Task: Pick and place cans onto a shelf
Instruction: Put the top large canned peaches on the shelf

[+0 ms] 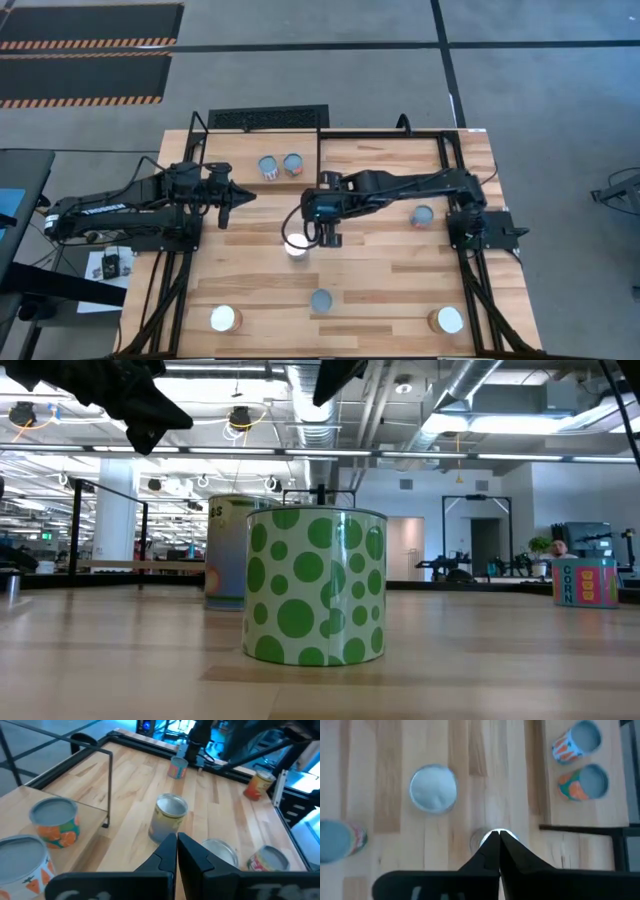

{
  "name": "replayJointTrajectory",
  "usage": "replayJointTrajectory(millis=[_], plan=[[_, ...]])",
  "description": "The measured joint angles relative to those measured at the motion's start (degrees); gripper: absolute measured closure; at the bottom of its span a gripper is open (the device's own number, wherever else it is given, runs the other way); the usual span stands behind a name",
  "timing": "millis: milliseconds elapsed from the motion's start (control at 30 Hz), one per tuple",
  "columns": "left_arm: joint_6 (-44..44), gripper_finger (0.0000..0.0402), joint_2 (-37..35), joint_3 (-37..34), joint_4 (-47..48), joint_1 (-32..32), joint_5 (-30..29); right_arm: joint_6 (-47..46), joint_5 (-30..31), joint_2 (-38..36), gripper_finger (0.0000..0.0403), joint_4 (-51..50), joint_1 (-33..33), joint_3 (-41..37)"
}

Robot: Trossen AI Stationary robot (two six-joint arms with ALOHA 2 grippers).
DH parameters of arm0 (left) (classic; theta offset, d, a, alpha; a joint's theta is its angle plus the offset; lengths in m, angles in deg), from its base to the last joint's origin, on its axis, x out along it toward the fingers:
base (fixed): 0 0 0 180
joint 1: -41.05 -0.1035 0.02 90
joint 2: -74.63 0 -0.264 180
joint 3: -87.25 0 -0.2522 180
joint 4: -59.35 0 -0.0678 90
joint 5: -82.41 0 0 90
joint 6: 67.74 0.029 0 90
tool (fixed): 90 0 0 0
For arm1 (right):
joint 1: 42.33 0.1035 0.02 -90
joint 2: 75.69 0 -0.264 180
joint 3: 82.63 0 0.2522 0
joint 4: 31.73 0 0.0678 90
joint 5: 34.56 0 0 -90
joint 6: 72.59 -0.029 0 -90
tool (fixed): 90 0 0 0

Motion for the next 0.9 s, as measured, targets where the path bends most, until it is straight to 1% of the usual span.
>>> replayJointTrajectory(millis=[100,200,333,567,733,900], plan=[[0.79,0.0401,0.00,0.00,0.00,0.00,-0.19,0.44,-0.22,-3.80,0.0397,7.78,-0.55,-6.94],[0.99,0.0401,0.00,0.00,0.02,0.00,-0.31,0.33,-0.68,-9.15,0.0394,16.48,-1.11,-15.60],[1.01,0.0401,0.13,0.00,0.32,0.00,-0.32,-2.57,-1.42,-16.48,0.0399,24.06,-2.10,-27.15],[0.37,0.0401,2.53,0.00,0.22,0.00,-0.31,-8.61,-1.21,-30.62,0.0399,36.08,-3.78,-44.35],[-1.57,0.0401,7.19,0.48,-0.24,0.18,-0.58,-10.31,-1.25,-40.03,0.0397,43.64,-5.18,-55.98],[-0.71,0.0401,13.99,3.86,-1.61,2.23,-2.56,-10.38,-1.90,-48.38,0.0398,51.54,-7.61,-65.44]])
